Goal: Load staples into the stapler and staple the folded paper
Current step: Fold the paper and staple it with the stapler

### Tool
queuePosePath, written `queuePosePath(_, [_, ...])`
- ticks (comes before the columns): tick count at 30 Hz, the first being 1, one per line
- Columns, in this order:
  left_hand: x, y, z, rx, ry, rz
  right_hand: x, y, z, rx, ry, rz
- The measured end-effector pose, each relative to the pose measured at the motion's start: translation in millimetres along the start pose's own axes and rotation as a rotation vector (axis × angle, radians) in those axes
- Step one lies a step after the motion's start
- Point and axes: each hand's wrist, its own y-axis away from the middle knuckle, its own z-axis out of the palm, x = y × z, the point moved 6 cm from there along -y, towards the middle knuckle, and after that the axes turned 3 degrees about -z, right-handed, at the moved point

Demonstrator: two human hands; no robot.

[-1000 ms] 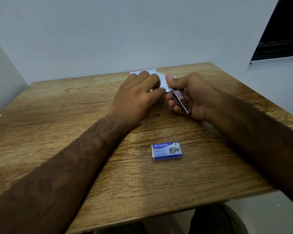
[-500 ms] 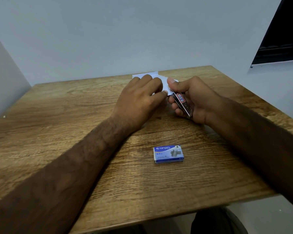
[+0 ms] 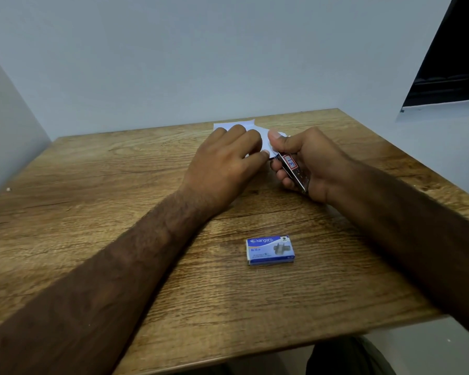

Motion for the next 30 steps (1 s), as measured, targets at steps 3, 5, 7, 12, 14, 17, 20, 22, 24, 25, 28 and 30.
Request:
queuePosePath(3, [1.0,-0.2,-1.7,0.002,0.010,0.001,0.4,0.7,0.2,0.021,0.009,-0.013])
queuePosePath(5, [2.0,-0.6,-3.6,0.007,0.017,0.001,-0.4,1.0,0.4,0.036,0.032,-0.020])
queuePosePath(7, [2.4,-1.2,-5.8,0.012,0.024,-0.002,-0.4,1.5,0.5,0.049,0.043,-0.033])
queuePosePath(12, [3.9,-4.3,-8.3,0.024,0.043,-0.020,-1.5,0.8,-1.0,0.075,0.057,-0.063])
queuePosePath(14, [4.0,-5.7,-7.7,0.018,0.045,-0.026,-2.4,0.3,-0.7,0.064,0.057,-0.057])
queuePosePath(17, [2.1,-4.6,-7.6,0.011,0.053,-0.040,-1.1,0.0,0.6,0.033,0.038,-0.042])
queuePosePath(20, [2.1,-3.9,-7.8,0.007,0.068,-0.049,-0.6,0.6,0.7,0.008,0.022,-0.025])
queuePosePath(22, [2.0,-4.3,-6.9,0.007,0.072,-0.054,-0.6,1.0,0.2,-0.010,0.017,-0.010])
queuePosePath(24, [0.6,-4.4,-5.9,0.010,0.074,-0.064,-1.2,1.7,0.8,-0.045,0.012,0.000])
queuePosePath(25, [-0.1,-4.2,-5.2,0.009,0.075,-0.068,-1.4,2.4,1.4,-0.068,0.008,0.005])
queuePosePath(28, [-2.4,-3.4,-3.7,0.003,0.084,-0.083,-2.1,4.9,2.2,-0.128,0.003,0.029])
queuePosePath(30, [-3.6,-3.0,-3.5,0.006,0.097,-0.104,-2.2,5.8,1.3,-0.149,0.007,0.038])
